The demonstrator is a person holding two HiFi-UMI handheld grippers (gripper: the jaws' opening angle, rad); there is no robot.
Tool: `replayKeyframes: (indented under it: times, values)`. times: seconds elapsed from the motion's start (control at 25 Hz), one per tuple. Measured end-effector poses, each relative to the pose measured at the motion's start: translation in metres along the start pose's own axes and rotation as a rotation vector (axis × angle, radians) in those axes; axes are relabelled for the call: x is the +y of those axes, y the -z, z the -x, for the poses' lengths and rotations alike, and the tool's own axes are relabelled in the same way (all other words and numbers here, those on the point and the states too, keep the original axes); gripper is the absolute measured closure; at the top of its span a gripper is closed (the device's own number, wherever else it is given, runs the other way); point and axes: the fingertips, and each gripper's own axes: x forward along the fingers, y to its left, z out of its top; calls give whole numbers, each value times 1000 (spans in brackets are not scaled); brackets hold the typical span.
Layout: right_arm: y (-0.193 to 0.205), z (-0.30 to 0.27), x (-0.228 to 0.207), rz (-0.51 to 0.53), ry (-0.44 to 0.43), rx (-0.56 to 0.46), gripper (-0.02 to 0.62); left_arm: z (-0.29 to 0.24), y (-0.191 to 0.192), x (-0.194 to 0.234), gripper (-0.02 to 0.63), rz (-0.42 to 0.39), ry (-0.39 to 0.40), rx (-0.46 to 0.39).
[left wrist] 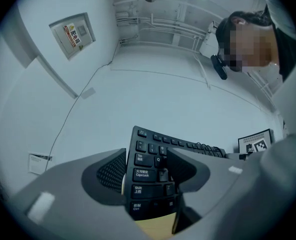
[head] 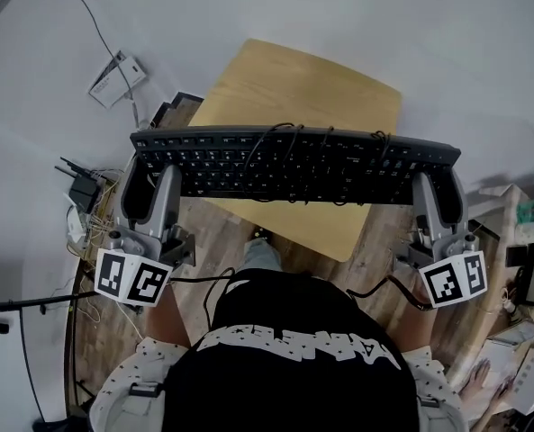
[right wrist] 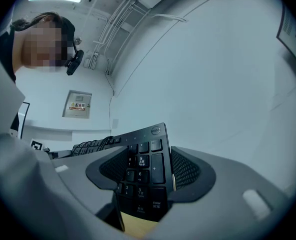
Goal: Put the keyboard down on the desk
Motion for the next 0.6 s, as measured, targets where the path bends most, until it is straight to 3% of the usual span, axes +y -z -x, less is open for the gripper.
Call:
replayKeyframes:
  times: [0.6]
  values:
    - [2, -4, -5, -30, -18, 20, 316, 4, -5, -6, 373, -17, -33, 18]
